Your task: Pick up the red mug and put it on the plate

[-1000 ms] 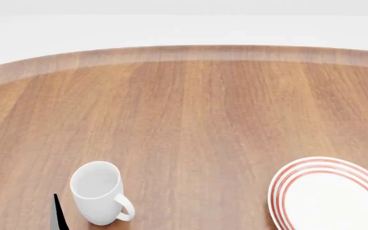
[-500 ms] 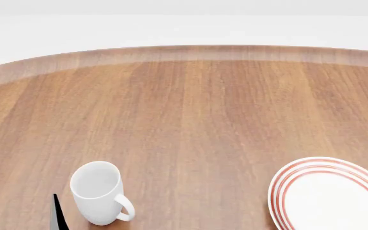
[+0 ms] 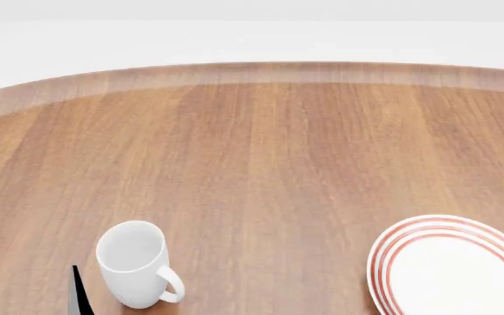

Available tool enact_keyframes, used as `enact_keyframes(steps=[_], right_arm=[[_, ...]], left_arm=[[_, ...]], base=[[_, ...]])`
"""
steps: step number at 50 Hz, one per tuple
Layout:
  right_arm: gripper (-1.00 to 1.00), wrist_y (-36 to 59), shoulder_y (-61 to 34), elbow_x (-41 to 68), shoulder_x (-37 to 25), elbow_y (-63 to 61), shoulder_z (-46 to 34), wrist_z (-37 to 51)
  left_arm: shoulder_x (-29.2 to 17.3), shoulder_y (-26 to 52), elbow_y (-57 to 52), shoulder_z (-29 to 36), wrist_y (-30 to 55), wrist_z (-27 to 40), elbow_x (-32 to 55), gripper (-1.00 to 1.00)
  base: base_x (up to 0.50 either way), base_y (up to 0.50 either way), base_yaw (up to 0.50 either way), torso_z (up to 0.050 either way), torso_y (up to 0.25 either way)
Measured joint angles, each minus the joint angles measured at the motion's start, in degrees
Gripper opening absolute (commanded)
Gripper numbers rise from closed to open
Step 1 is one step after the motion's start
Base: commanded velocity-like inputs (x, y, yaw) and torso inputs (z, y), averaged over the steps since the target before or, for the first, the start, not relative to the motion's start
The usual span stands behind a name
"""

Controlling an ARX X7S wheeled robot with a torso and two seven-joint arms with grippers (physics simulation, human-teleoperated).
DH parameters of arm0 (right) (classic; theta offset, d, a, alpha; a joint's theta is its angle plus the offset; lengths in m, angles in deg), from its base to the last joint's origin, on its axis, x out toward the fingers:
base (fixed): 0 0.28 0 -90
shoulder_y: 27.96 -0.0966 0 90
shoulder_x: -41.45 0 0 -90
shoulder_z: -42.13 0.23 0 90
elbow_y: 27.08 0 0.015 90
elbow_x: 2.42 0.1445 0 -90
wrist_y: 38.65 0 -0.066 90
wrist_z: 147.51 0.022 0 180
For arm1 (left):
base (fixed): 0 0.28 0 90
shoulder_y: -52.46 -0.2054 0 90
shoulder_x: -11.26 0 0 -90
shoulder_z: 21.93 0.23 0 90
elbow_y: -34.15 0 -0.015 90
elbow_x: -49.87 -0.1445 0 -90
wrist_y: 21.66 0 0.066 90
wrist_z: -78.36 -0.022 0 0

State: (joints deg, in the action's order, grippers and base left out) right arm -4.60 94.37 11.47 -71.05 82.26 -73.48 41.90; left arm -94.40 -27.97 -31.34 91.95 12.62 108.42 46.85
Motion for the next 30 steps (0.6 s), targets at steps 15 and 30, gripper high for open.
enact_keyframes(steps=[15, 30], right_arm=[[1.0, 0.2, -0.4, 0.7, 0.5, 0.4, 0.0, -0.7], [1.0, -0.1, -2.4, 2.9, 1.6, 3.5, -0.1, -2.4]], left_arm=[[-0.2, 0.1, 0.1, 0.3, -0.1, 0.3, 0.0, 1.0], [-0.3, 0.2, 0.1, 0.6, -0.2, 0.6, 0.0, 1.0]], base=[[0.0, 0.0, 0.0, 0.0, 0.0], [0.0, 0.0, 0.0, 0.0, 0.0]])
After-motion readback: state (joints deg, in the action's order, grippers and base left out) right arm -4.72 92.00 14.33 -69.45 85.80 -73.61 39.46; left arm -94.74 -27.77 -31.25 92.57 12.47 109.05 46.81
